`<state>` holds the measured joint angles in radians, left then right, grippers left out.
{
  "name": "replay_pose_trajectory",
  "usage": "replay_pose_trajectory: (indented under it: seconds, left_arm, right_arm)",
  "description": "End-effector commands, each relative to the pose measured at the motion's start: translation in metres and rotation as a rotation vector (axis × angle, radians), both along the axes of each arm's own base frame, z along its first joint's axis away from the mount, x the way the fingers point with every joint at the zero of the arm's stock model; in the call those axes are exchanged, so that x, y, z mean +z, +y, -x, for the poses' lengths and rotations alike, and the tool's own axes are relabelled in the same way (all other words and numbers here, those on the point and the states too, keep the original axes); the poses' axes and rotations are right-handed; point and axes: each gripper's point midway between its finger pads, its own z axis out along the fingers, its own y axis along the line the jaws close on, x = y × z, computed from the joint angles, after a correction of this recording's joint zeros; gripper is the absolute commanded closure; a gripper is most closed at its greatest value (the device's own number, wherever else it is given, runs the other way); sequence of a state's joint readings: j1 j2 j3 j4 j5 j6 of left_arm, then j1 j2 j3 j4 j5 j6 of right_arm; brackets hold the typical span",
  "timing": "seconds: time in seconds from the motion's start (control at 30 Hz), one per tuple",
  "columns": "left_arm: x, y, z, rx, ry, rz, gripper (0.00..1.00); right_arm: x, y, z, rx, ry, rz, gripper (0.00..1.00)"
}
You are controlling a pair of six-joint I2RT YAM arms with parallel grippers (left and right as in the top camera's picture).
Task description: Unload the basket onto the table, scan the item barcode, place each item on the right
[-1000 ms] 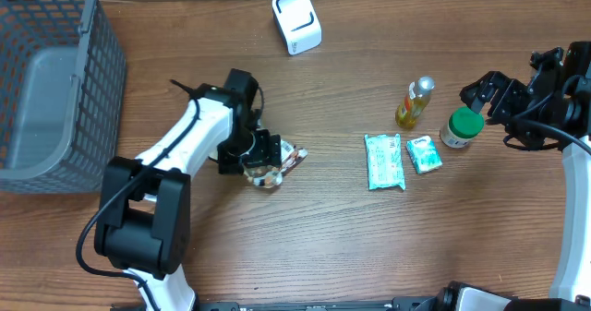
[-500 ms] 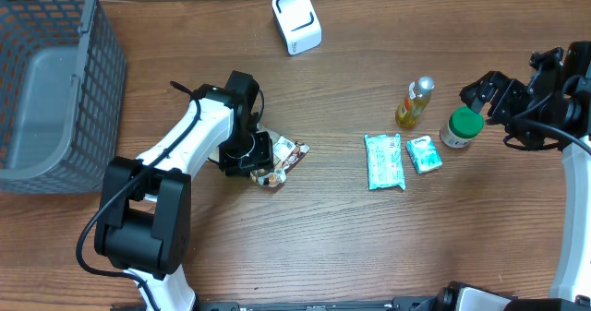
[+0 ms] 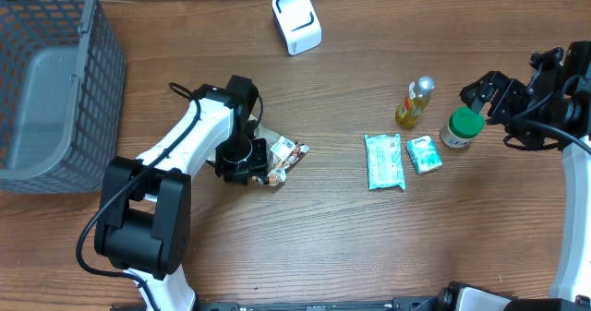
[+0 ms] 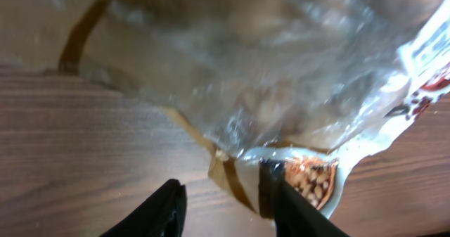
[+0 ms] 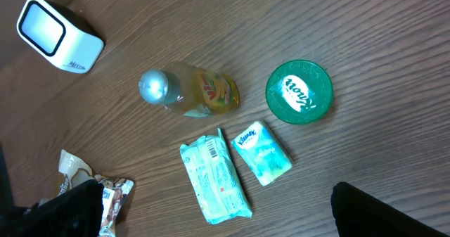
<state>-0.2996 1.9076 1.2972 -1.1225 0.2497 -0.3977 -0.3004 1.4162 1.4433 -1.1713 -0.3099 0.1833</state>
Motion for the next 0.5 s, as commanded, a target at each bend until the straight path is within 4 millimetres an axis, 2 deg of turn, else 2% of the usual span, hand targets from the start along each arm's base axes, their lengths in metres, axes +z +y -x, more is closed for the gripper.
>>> replay_pose_trajectory:
  seconds: [0.0, 0.2, 0.47]
  left_arm:
    - [-0.001, 0.003, 0.005, 0.000, 0.019, -0.020, 0.66]
    - [0.002, -0.010, 0.006, 0.047, 0.038, 0.047, 0.64]
    - [0.008, -0.027, 0.009, 0.263, 0.126, 0.093, 0.66]
  right_arm:
    - [0.009, -0.001, 0.000, -0.005, -0.027, 0.010, 0.00]
    - [0.009, -0.001, 0.000, -0.005, -0.027, 0.010, 0.00]
    - [0.009, -0.001, 0.000, -0.005, -0.027, 0.010, 0.00]
